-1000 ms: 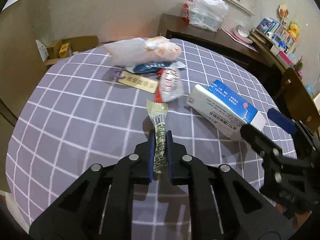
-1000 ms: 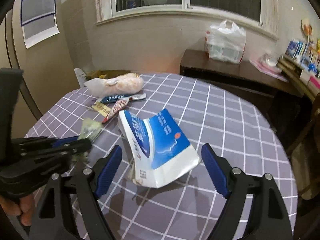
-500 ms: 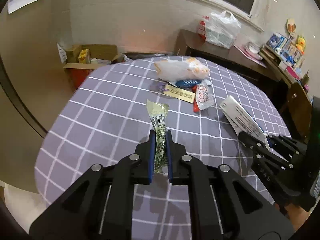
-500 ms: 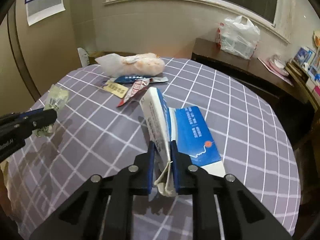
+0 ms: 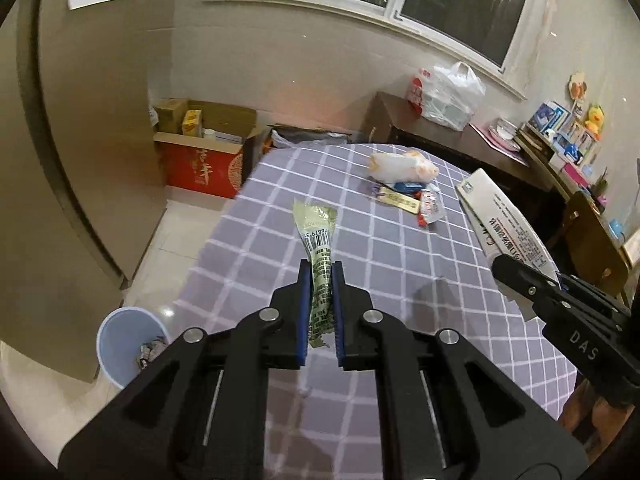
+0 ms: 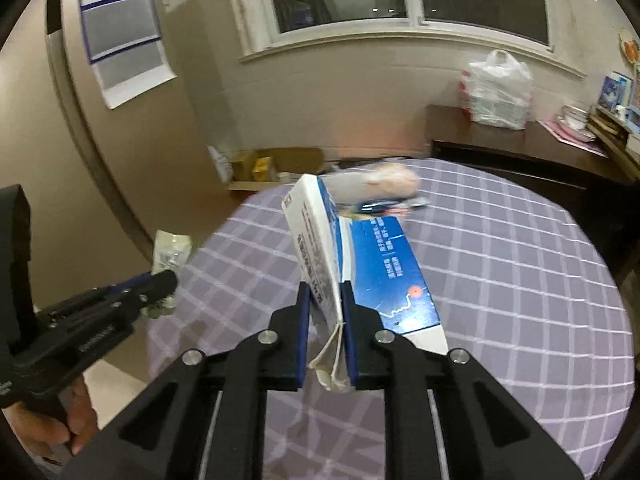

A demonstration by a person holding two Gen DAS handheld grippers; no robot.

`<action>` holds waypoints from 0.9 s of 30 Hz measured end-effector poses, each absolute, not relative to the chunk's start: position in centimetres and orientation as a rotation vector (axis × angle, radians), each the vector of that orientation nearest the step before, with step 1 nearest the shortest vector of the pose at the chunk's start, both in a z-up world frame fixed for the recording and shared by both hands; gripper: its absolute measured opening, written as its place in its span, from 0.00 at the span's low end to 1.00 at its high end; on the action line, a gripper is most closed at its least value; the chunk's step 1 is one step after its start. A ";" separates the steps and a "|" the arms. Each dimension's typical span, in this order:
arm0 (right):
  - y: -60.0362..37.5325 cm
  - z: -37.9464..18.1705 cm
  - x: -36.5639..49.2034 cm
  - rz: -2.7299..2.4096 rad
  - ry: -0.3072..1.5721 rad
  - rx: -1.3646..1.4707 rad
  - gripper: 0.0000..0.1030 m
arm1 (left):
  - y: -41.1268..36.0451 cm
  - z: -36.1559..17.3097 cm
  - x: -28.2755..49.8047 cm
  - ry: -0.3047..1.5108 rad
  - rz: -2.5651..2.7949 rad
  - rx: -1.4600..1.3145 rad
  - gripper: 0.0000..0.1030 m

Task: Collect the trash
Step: 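Carry both items over the blue bin, open the right tool then the left tool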

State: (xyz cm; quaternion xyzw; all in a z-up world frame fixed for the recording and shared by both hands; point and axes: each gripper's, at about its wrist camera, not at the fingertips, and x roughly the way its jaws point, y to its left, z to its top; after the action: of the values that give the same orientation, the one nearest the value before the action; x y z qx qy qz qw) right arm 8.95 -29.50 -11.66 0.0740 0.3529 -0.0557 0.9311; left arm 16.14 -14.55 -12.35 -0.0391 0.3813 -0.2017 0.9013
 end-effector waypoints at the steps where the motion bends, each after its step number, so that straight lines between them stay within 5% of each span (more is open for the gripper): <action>1: -28.2 -11.5 9.0 -0.097 0.721 0.150 0.15 | -13.5 -12.2 15.8 0.784 -0.415 -0.083 0.10; 27: 2.1 -18.2 18.8 0.347 0.904 0.049 0.15 | 17.6 -17.9 16.2 0.853 -0.059 -0.281 0.10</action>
State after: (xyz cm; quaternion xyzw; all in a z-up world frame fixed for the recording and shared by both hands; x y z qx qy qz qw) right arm 18.80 2.12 -18.21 0.0234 0.4347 0.1669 0.8847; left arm 16.23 17.60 -17.85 -0.1359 0.4124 -0.0283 0.9003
